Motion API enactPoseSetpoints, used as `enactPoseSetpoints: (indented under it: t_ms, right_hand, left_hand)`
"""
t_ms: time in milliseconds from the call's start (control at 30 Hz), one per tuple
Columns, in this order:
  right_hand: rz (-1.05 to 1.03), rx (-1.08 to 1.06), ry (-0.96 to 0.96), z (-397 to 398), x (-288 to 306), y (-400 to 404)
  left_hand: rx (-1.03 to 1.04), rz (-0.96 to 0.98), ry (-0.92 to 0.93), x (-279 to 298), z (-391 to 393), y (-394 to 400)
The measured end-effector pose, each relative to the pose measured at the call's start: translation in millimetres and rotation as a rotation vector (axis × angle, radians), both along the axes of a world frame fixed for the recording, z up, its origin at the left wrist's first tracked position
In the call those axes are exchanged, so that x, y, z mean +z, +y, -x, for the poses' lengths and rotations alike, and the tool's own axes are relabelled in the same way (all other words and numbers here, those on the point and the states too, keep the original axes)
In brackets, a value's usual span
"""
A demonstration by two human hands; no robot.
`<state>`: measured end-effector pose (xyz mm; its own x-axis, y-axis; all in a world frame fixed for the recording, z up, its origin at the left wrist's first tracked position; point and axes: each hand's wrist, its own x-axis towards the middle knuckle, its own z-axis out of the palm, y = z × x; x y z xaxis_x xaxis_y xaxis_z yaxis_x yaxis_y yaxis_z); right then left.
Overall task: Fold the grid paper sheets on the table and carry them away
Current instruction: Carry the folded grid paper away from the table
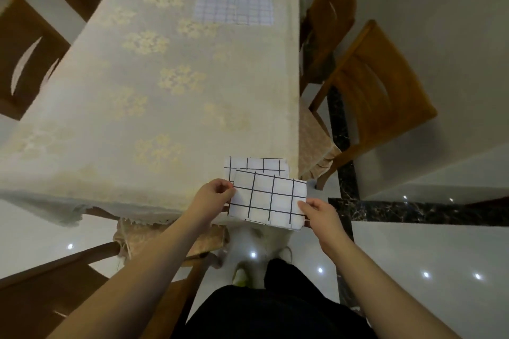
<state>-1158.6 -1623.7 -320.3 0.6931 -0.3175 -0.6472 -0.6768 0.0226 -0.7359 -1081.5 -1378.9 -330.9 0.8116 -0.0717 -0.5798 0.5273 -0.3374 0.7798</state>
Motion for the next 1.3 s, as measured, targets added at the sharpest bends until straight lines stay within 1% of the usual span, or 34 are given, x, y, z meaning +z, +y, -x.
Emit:
enactPoseSetpoints:
  t_ms: [133,267,500,733,833,867,900,933,1000,1067,1133,1167,1233,1300]
  right_hand:
    - [0.023,0.123,0.068,-36.3,-24.2,-9.6]
    - [0.113,0.248,0.084,-68.6,-51.2,-13.5]
    - [0.222,0.388,0.104,-103.6,-64.1,-15.6]
    - [0.317,0.501,0.118,-109.7,-68.8,-28.2]
    - [0.373,0.525,0.095,-108.5,-63.8,-29.6]
    - [0.416,0.528,0.076,-107.5,-61.8,-29.4]
    - [0.472,0.524,0.046,-106.5,-60.5,-29.0]
    - [0.537,0.516,-0.001,-105.6,-60.1,-28.6]
    - [0.669,0.553,-0.151,-103.5,-64.4,-26.8]
    - [0.758,0.704,-0.312,-101.3,-68.8,-19.2]
    - [0.858,0.884,-0.437,-100.4,-74.0,-4.8]
    - [0.901,0.967,-0.461,-100.4,-77.2,3.6]
    - [0.942,1.111,-0.435,-101.0,-86.1,17.8]
    - [0.957,1.201,-0.366,-101.0,-94.9,24.2]
  left_hand:
    - [0.03,-0.107,0.015,-19.2,-20.1,2.4]
    - [0.084,-0.199,0.059,-32.8,-32.4,1.0]
    - [0.044,-0.382,0.013,-45.0,-51.7,-8.1]
    - [-0.078,-0.53,-0.085,-53.9,-54.6,-13.8]
    - [-0.054,-0.559,-0.14,-56.4,-52.5,-15.2]
    - [-0.033,-0.594,-0.203,-57.2,-51.4,-15.3]
    - [-0.038,-0.658,-0.319,-58.6,-49.8,-15.5]
    - [-0.081,-0.731,-0.463,-60.5,-47.8,-16.7]
    - [-0.241,-0.82,-0.714,-65.1,-42.0,-22.2]
    - [-0.467,-0.836,-0.817,-71.7,-37.5,-28.3]
    - [-0.658,-0.865,-0.838,-78.3,-34.8,-32.2]
    - [-0.714,-0.879,-0.822,-81.8,-34.7,-32.6]
    - [-0.771,-0.888,-0.725,-87.2,-34.7,-33.0]
    - [-0.806,-0.898,-0.632,-93.0,-34.3,-32.2]
